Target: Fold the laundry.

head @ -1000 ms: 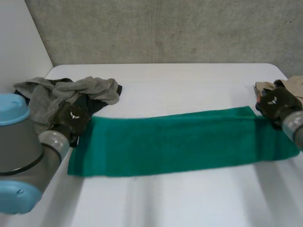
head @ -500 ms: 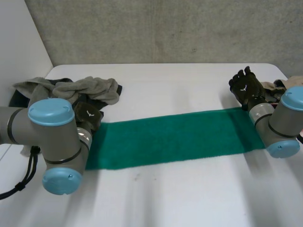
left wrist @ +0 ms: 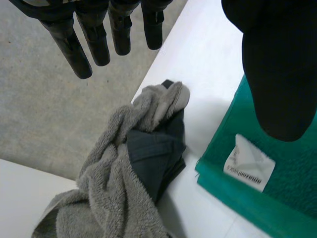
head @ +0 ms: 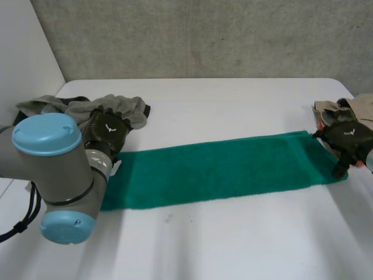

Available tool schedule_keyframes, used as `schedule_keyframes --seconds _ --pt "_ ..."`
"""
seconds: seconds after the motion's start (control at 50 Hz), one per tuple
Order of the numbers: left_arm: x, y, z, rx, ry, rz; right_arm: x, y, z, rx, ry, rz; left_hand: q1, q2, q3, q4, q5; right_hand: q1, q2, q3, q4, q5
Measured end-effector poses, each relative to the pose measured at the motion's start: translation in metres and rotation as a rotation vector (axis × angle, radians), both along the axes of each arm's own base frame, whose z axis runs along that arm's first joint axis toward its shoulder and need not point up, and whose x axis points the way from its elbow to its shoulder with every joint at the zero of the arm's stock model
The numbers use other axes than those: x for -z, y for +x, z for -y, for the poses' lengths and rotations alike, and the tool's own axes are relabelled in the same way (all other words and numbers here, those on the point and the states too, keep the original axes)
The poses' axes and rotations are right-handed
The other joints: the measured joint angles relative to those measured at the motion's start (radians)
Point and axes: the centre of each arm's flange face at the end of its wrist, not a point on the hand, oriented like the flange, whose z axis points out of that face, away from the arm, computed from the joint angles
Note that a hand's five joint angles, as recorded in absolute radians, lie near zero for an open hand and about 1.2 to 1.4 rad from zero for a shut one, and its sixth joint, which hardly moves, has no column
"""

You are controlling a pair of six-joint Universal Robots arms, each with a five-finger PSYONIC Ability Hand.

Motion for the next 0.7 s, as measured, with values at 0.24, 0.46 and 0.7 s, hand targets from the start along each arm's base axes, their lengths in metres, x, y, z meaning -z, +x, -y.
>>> schedule_keyframes --seconds 0.24,0.46,0.7 --pt "-0.001 -0.009 -0.009 0.028 0.007 -0.044 0.030 -0.007 0.008 -0.022 0.019 -0.056 0.000 0.000 0.000 0.000 0.000 0.672 0.694 0.671 0.656 0.653" --pt "-0.008 -0.008 -0.011 0.028 -0.013 -0.053 0.009 -0.055 0.013 0.133 -0.036 -0.096 0.000 0.000 0.000 0.000 0.000 0.788 0.866 0.867 0.877 0.828" --pt "-0.021 -0.001 -0.017 0.023 -0.036 -0.067 -0.057 -0.089 0.021 0.273 -0.224 -0.246 0.000 0.000 0.000 0.000 0.000 0.788 0.866 0.867 0.877 0.831"
